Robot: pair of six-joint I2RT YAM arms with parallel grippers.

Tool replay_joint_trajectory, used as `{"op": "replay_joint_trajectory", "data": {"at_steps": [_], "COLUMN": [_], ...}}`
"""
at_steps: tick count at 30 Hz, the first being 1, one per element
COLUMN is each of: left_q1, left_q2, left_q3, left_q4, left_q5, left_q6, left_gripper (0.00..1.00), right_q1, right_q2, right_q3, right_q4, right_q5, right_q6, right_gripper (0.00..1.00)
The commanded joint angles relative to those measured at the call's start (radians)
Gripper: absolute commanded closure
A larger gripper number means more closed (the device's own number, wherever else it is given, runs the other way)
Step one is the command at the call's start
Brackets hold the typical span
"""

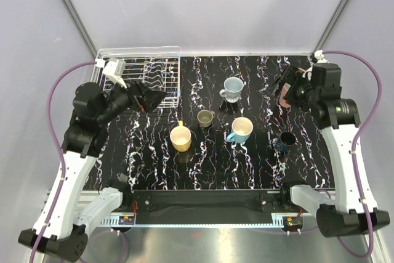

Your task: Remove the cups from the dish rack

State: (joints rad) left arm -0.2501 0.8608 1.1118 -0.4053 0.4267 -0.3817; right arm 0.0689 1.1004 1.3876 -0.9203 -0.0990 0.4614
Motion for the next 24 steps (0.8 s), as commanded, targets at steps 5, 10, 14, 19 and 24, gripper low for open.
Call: {"op": "replay_joint_trajectory", "data": {"at_steps": [5, 10, 14, 19, 24], "left_q1": [0.0, 0.0, 0.0, 0.0, 0.0], "left_q2": [-0.091, -0.128, -0.137, -0.14, -0.126], "left_q3": [0.013, -0.024, -0.026, -0.017, -0.001], "left_q4": [0.161, 0.187, 0.158, 0.154, 0.146], "left_q5": [0.118, 0.115, 0.098, 0.086, 0.087], "left_q6": [0.03, 0.0, 0.021, 0.04, 0.044], "left_gripper": [0.01, 0.01, 0.01, 0.01, 0.01], "right_q1": [-0.003, -0.004, -0.003, -0.004, -0.003], "right_q2": [-0.118, -0.135, -0.128, -0.123, -0.128], "right_q3": [-0.008, -0.025, -0.045, -0.056, -0.065], "right_q4": [0.179, 0.233, 0.27, 0.284, 0.298], "right_q5": [-0.289, -0.373, -0.435, -0.45, -0.447], "right_q6": [-0.102, -0.07, -0.043, -0.04, -0.035], "right_gripper": [0.0, 0.0, 0.0, 0.0, 0.0]}}
